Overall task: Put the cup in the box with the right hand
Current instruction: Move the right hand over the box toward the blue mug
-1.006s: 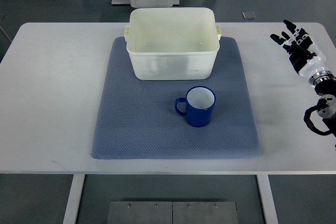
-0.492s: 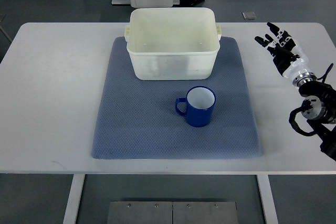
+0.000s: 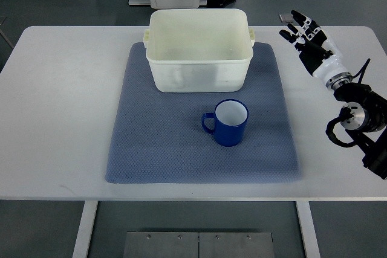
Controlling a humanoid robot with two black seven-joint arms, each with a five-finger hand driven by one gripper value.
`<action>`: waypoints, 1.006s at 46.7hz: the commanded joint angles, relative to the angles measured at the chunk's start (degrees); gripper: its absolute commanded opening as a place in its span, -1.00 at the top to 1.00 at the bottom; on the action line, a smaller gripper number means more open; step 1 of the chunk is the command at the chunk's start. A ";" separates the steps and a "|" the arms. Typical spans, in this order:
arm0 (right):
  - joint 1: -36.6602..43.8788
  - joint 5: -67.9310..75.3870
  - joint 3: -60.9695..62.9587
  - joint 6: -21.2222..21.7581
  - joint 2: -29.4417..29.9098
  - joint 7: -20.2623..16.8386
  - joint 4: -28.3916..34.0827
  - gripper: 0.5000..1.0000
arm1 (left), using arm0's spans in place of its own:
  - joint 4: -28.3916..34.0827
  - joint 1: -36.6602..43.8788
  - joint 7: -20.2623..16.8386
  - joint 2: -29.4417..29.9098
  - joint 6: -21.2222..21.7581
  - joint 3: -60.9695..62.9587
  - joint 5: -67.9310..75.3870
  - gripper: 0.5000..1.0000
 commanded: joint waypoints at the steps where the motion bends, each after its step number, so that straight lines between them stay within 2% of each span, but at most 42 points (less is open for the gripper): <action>1: 1.13 -1.50 0.13 -0.08 -0.21 -0.22 2.23 -0.99 | 0.00 0.02 0.00 0.00 -0.01 0.00 0.01 -1.00; 11: 2.10 -7.12 0.13 -0.08 -1.17 -0.49 12.60 -0.99 | 0.00 0.02 0.00 0.00 -0.01 0.00 0.01 -1.00; 19: 1.84 -14.41 -0.40 0.00 -1.35 -0.40 17.70 -0.99 | 0.00 0.02 0.00 0.00 -0.01 0.00 0.01 -1.00; 32: 1.84 -26.11 -6.64 2.64 -2.41 1.27 19.82 -0.99 | 0.00 0.02 0.00 0.00 -0.01 0.00 0.01 -1.00; 47: 1.84 -31.56 -9.45 6.94 -3.46 2.59 20.52 -0.99 | 0.00 0.02 0.00 0.00 -0.01 0.00 0.01 -1.00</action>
